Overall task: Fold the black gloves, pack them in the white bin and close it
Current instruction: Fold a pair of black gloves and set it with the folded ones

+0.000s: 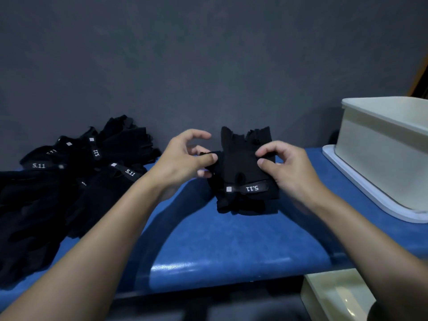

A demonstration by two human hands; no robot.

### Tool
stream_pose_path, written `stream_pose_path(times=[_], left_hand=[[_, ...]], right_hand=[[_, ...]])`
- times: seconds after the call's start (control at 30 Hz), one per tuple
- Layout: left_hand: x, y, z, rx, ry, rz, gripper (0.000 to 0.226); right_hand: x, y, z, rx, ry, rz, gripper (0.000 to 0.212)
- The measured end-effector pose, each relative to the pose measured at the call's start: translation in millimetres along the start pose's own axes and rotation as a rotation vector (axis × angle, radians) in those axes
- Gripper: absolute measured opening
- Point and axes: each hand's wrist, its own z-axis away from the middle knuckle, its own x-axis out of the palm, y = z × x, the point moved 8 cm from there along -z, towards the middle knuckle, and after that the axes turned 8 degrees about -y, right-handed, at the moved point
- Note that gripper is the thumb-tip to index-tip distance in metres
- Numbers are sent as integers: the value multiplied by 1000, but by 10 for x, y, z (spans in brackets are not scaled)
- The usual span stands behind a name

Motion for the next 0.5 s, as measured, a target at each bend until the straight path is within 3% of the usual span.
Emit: stream_pose_path(times=[0.1,0.17,0.3,0.5], left_hand=[[-51,-18,-45,57,84,-19,32],[-65,-68,-67,61,122,-97,28],[-8,-245,-105,6,53,-276,25],[73,-302,-85,18,-6,-467,15]], right_hand=[[135,124,-2,134,-94,-104,27],[188,208,-3,190,-152,-47,35],[235,291,2,245,-215,188,36],[206,298,-23,265,-178,109,29]])
